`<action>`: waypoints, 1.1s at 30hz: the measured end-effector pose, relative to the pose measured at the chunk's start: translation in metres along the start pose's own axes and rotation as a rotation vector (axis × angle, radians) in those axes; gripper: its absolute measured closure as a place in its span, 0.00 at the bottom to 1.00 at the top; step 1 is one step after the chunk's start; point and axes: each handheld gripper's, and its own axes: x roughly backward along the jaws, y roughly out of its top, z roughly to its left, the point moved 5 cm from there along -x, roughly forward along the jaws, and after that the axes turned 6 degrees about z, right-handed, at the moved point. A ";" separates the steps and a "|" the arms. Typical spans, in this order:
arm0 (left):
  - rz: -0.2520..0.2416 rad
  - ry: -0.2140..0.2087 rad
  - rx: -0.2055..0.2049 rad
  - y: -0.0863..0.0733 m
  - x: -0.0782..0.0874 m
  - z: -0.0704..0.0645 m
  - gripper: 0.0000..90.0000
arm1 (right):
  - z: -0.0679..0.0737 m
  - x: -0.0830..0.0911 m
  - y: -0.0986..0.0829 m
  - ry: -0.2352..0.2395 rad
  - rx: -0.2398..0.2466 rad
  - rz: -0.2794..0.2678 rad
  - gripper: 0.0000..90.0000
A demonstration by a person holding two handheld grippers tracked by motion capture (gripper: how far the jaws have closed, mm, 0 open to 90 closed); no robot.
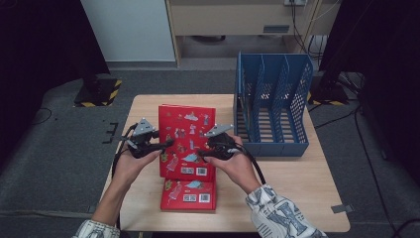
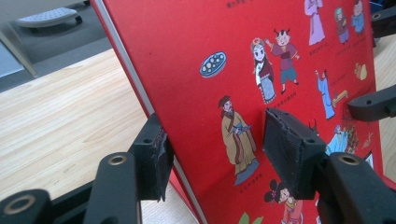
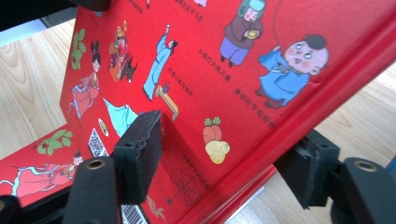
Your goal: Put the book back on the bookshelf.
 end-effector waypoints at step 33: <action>-0.063 0.013 0.005 0.011 0.004 0.002 0.51 | -0.005 0.026 0.015 -0.072 0.023 -0.073 0.62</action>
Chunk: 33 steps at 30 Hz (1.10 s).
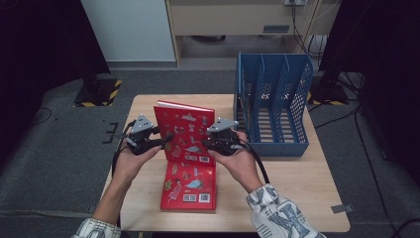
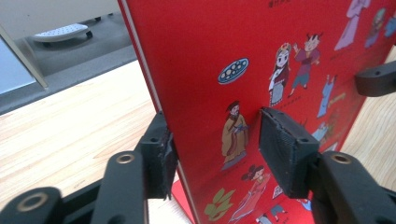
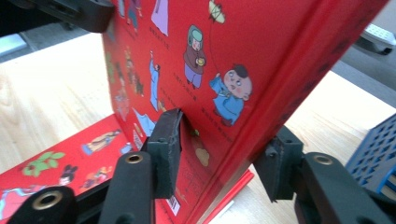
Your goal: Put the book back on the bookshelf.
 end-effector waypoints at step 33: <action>-0.015 -0.044 0.008 -0.014 0.005 -0.002 0.36 | 0.041 0.020 0.004 0.144 0.065 -0.064 0.69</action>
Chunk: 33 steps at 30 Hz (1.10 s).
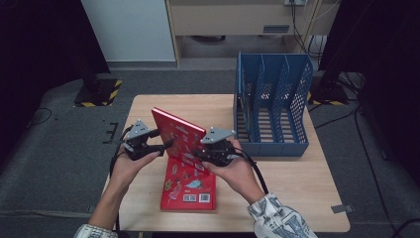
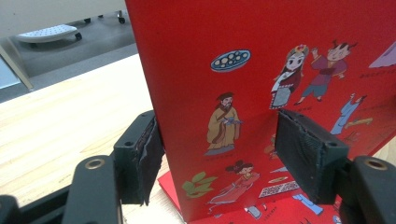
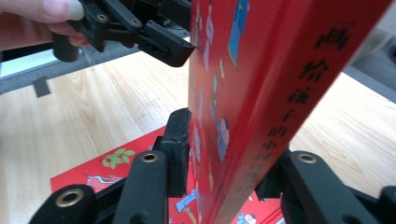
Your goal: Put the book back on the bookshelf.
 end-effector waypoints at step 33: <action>0.004 0.003 0.008 -0.002 0.002 -0.002 0.36 | 0.002 0.001 0.023 0.040 0.024 -0.061 0.45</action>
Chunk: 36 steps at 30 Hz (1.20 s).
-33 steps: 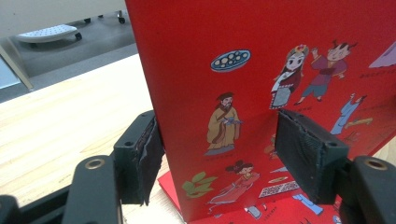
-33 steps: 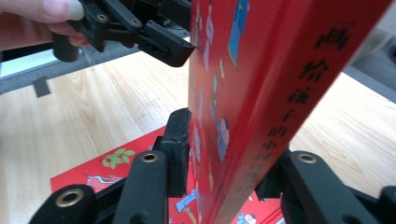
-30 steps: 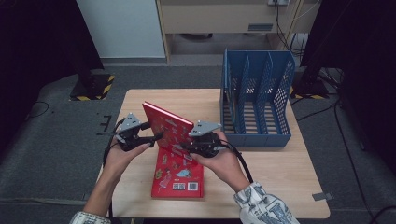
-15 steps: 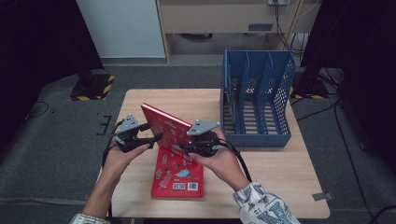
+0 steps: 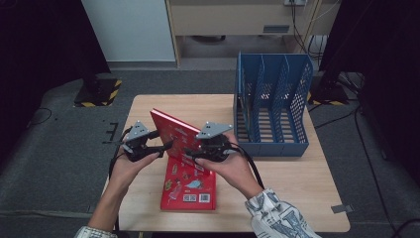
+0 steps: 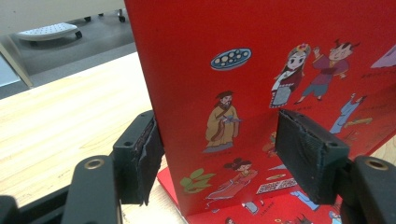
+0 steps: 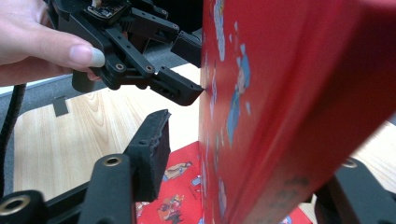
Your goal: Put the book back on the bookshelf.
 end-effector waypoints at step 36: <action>0.008 0.001 0.003 0.001 -0.001 0.000 0.36 | -0.011 -0.002 0.028 0.055 -0.047 -0.115 0.79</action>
